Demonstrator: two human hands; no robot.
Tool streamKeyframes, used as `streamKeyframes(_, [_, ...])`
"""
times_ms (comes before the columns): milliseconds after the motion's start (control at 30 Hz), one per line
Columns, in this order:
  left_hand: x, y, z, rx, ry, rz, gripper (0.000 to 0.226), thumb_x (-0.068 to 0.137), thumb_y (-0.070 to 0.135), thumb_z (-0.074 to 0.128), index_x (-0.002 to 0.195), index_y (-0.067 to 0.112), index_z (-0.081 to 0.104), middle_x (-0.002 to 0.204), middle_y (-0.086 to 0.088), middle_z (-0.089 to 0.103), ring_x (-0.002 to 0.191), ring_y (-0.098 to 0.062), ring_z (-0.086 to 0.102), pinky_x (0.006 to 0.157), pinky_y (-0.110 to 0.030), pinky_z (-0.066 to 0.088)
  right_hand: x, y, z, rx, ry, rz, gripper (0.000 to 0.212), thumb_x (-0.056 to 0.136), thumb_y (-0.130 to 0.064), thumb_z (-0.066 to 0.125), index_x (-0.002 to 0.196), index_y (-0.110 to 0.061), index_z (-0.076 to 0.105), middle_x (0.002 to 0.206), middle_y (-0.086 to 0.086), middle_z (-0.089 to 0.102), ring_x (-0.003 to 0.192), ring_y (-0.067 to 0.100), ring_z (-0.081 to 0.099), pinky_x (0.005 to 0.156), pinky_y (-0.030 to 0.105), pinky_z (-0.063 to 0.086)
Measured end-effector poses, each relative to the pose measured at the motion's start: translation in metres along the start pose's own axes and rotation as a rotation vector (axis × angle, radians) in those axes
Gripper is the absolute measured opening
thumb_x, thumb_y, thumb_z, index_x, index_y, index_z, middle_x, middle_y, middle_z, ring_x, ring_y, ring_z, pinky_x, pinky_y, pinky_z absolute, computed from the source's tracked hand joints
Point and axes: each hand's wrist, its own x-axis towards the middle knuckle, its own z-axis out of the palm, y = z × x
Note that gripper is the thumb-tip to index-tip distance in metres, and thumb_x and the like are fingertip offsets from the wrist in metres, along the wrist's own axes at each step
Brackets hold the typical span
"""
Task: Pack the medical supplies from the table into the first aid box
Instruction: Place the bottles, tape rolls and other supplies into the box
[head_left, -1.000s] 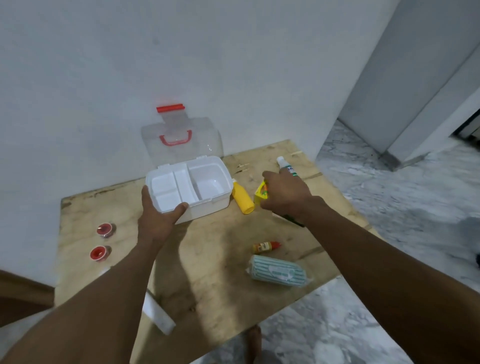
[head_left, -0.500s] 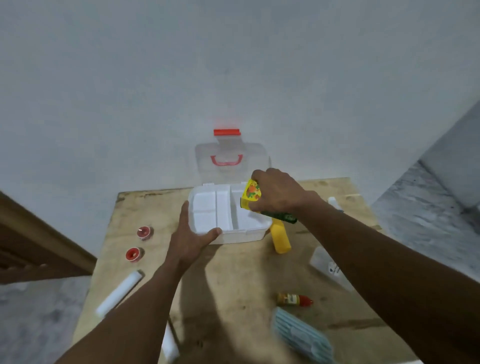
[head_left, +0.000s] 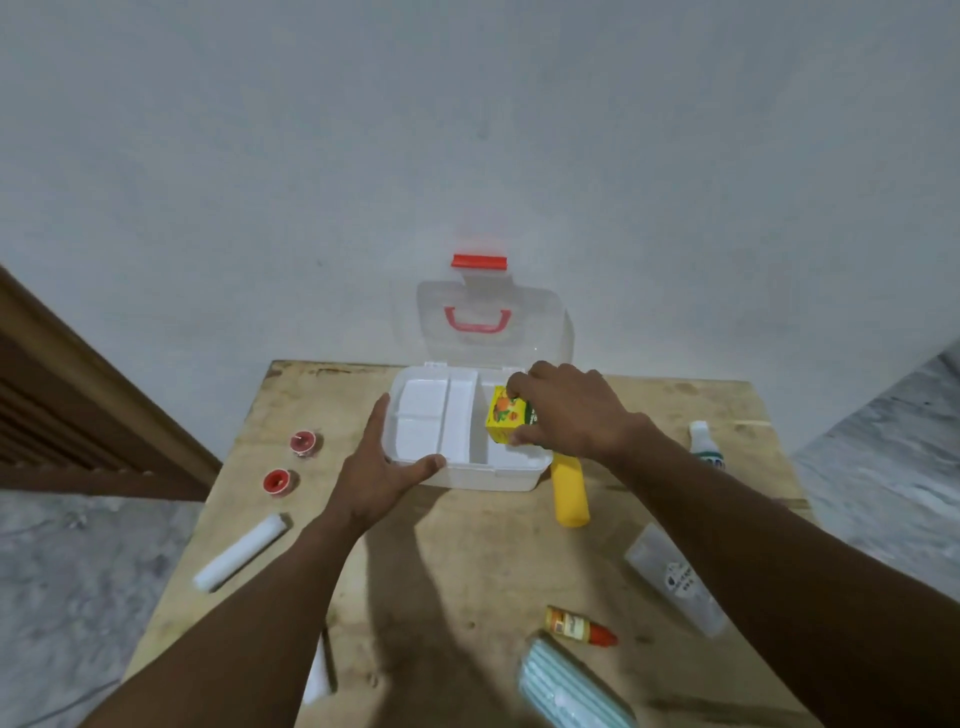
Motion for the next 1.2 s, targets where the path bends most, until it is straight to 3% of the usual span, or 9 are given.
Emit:
streamKeyframes(233, [0.001, -0.001, 0.0, 0.008, -0.018, 0.002, 0.091, 0.07, 0.049, 0.082, 0.145, 0.048, 0.03, 0.134, 0.024, 0.054, 0.121, -0.011, 0.056, 0.099, -0.047, 0.049, -0.009, 0.01, -0.007, -0.038, -0.146, 0.027, 0.067, 0.081, -0.036, 0.063, 0.142, -0.046, 0.037, 0.126, 0.006, 0.042, 0.118, 0.028, 0.043, 0.092, 0.04, 0.041])
streamKeyframes(300, [0.001, 0.0, -0.001, 0.005, -0.022, 0.005, 0.089, 0.071, 0.048, 0.082, 0.143, 0.048, 0.031, 0.132, 0.025, 0.055, 0.119, -0.009, 0.057, 0.098, -0.046, 0.05, -0.009, 0.013, -0.01, 0.001, -0.182, 0.032, 0.073, 0.081, -0.032, 0.064, 0.146, -0.042, 0.033, 0.126, 0.008, 0.04, 0.117, 0.029, 0.041, 0.089, 0.038, 0.042])
streamKeyframes(367, [0.001, 0.0, -0.001, 0.0, -0.023, 0.001, 0.09, 0.07, 0.049, 0.082, 0.144, 0.049, 0.03, 0.131, 0.025, 0.055, 0.118, -0.009, 0.057, 0.097, -0.045, 0.051, -0.006, 0.015, -0.012, 0.015, -0.192, 0.05, 0.077, 0.079, -0.03, 0.069, 0.147, -0.028, 0.032, 0.127, 0.01, 0.041, 0.116, 0.03, 0.041, 0.09, 0.038, 0.046])
streamKeyframes(467, [0.0, -0.001, -0.002, -0.004, -0.027, -0.013, 0.093, 0.07, 0.05, 0.082, 0.146, 0.049, 0.028, 0.132, 0.023, 0.056, 0.119, -0.011, 0.057, 0.097, -0.045, 0.051, 0.002, 0.012, -0.016, -0.025, -0.171, 0.068, 0.068, 0.078, -0.03, 0.073, 0.136, -0.012, 0.042, 0.125, 0.011, 0.047, 0.113, 0.028, 0.044, 0.088, 0.037, 0.048])
streamKeyframes(700, [-0.001, -0.001, -0.001, 0.022, -0.027, -0.009, 0.093, 0.072, 0.05, 0.079, 0.147, 0.043, 0.025, 0.137, 0.015, 0.052, 0.121, -0.017, 0.054, 0.094, -0.039, 0.052, 0.016, -0.014, -0.014, -0.252, -0.128, 0.084, 0.054, 0.083, -0.031, 0.07, 0.133, -0.025, 0.049, 0.124, 0.012, 0.046, 0.118, 0.033, 0.044, 0.077, 0.036, 0.042])
streamKeyframes(867, [0.0, -0.002, -0.001, 0.041, -0.016, -0.013, 0.092, 0.072, 0.051, 0.078, 0.146, 0.044, 0.025, 0.134, 0.016, 0.054, 0.118, -0.019, 0.055, 0.092, -0.041, 0.052, 0.028, -0.031, -0.001, -0.189, -0.099, 0.13, 0.04, 0.087, -0.017, 0.068, 0.124, -0.008, 0.055, 0.121, 0.012, 0.052, 0.116, 0.033, 0.047, 0.077, 0.031, 0.042])
streamKeyframes(1000, [0.001, -0.003, -0.001, 0.058, -0.005, -0.016, 0.091, 0.076, 0.046, 0.08, 0.148, 0.042, 0.023, 0.134, 0.013, 0.054, 0.116, -0.02, 0.055, 0.09, -0.036, 0.052, 0.032, -0.038, 0.013, -0.123, -0.071, 0.189, 0.043, 0.087, -0.012, 0.066, 0.128, -0.008, 0.052, 0.128, 0.017, 0.046, 0.117, 0.034, 0.045, 0.087, 0.033, 0.046])
streamKeyframes(1100, [0.002, -0.003, 0.0, 0.066, -0.001, -0.007, 0.093, 0.076, 0.046, 0.08, 0.149, 0.039, 0.022, 0.137, 0.01, 0.053, 0.119, -0.02, 0.054, 0.093, -0.039, 0.052, 0.032, -0.039, 0.015, -0.073, -0.049, 0.247, 0.048, 0.087, -0.008, 0.063, 0.133, -0.011, 0.049, 0.131, 0.021, 0.038, 0.11, 0.035, 0.052, 0.085, 0.034, 0.05])
streamKeyframes(1200, [0.001, -0.004, 0.0, 0.059, 0.005, -0.022, 0.096, 0.075, 0.048, 0.08, 0.15, 0.04, 0.021, 0.139, 0.009, 0.053, 0.12, -0.021, 0.055, 0.096, -0.042, 0.051, 0.033, -0.039, 0.016, -0.002, -0.06, 0.265, 0.045, 0.087, -0.006, 0.062, 0.13, -0.007, 0.049, 0.126, 0.022, 0.042, 0.098, 0.034, 0.061, 0.081, 0.032, 0.049])
